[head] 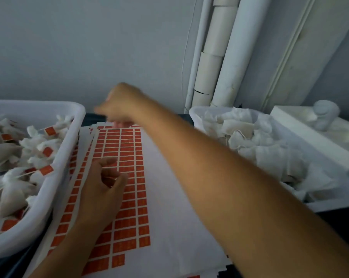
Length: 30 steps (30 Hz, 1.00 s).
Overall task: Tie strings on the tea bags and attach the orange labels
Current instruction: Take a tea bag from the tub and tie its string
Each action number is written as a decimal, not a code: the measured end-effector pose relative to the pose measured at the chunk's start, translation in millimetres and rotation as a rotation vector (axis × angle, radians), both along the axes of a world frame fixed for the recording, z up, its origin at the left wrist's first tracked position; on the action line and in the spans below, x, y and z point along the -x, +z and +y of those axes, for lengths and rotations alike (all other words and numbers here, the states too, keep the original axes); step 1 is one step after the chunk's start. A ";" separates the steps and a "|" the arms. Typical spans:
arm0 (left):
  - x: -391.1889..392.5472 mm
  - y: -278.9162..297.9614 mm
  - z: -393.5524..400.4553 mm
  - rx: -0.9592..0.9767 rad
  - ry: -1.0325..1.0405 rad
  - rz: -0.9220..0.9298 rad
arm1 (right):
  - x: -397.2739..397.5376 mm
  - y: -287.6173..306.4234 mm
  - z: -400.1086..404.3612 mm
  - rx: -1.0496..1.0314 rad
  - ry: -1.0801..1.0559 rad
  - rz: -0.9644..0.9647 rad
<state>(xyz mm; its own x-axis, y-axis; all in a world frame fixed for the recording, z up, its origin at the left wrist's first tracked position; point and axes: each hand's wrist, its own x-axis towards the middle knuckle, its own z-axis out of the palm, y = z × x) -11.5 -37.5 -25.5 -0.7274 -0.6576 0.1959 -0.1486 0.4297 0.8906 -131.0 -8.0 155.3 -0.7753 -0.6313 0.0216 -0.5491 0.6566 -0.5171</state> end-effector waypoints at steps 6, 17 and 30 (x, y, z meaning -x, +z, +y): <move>2.9 -6.4 -3.0 -0.039 -0.030 0.035 | 86.6 16.4 119.2 -0.366 -0.386 0.158; 2.2 -3.3 -0.9 -0.047 -0.039 0.027 | 129.5 -8.6 243.2 -0.492 -0.485 -0.372; 1.3 -2.4 0.0 -0.040 -0.038 0.039 | 126.7 -28.6 228.4 -0.587 -0.493 -0.111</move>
